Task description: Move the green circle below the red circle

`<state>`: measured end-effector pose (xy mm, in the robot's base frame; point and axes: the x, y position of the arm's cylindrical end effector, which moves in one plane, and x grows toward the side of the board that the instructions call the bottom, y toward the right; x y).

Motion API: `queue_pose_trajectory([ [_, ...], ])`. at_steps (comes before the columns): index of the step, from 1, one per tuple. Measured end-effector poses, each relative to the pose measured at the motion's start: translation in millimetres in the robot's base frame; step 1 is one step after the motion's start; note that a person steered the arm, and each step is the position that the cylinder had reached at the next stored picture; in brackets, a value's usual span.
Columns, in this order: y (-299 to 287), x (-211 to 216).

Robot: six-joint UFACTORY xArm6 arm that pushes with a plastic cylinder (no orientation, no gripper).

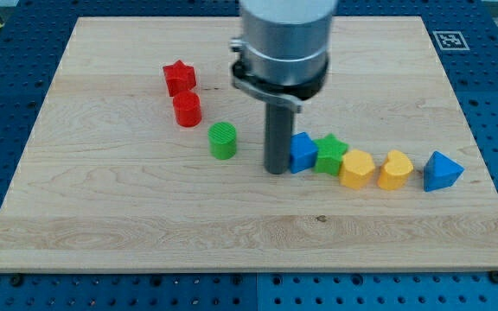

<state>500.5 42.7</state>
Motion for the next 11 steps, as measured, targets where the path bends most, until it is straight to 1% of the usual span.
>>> queue_pose_trajectory([
  [1,12.4,0.0],
  [2,-1.9,-2.1],
  [4,-60.5,-12.2],
  [5,-66.5,-13.9],
  [6,-55.0,-13.9],
  [8,-57.4,-36.0],
  [9,-62.1,-36.0],
  [11,-107.8,-42.1],
])
